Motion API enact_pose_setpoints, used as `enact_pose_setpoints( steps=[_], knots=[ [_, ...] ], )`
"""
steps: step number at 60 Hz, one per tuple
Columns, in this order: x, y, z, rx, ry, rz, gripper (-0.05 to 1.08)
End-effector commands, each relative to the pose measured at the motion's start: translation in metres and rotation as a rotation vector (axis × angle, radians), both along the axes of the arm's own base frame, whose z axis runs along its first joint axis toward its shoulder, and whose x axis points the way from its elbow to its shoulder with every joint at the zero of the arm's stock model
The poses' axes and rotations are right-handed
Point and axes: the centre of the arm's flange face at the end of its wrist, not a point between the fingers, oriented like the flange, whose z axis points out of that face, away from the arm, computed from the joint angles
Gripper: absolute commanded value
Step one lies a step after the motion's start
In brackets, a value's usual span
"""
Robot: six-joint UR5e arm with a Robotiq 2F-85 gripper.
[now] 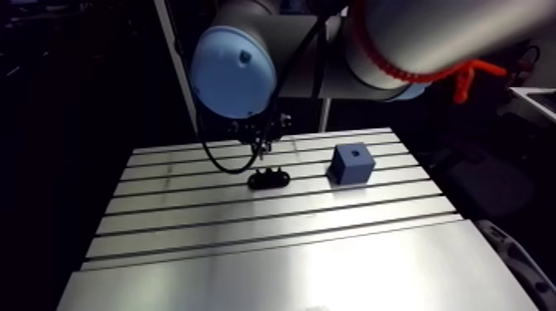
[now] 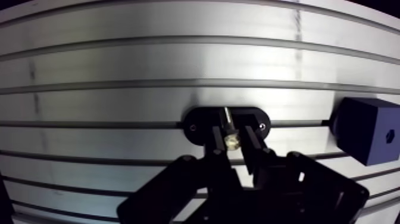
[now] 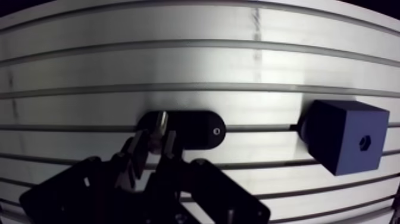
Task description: Pick up the M10 bolt and insert it into the hex recess until seated.
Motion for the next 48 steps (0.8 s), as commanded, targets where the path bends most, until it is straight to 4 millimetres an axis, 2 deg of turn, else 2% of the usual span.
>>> enact_pose_setpoints(
  steps=[1,5,7,12,15,20,22,23,25,29,38,40,41,44,48],
  knots=[
    [-0.006,0.0,0.027,0.005,0.006,0.035,0.76],
    [-0.006,0.001,0.039,0.01,0.012,0.063,0.76],
    [-0.008,0.002,0.052,0.014,0.013,0.072,0.76],
    [-0.01,0.002,0.064,0.014,0.001,0.082,0.76],
    [-0.013,0.004,0.085,0.009,-0.043,0.097,0.76],
    [-0.016,0.008,0.099,0.008,-0.074,0.095,0.76],
    [-0.015,0.013,0.117,0.003,-0.092,0.085,0.76],
    [-0.015,0.013,0.117,0.003,-0.092,0.085,0.76],
    [-0.016,0.026,0.133,-0.001,-0.119,0.065,0.76],
    [-0.015,0.038,0.146,-0.01,-0.156,0.045,0.76],
    [-0.016,0.058,0.164,-0.018,-0.195,0.023,0.76],
    [-0.016,0.077,0.168,-0.012,-0.196,0.009,0.76],
    [-0.016,0.077,0.168,-0.012,-0.196,0.009,0.76],
    [-0.015,0.094,0.167,0.002,-0.206,0.0,0.76],
    [-0.015,0.103,0.164,0.007,-0.225,0.006,0.76]
  ],
)
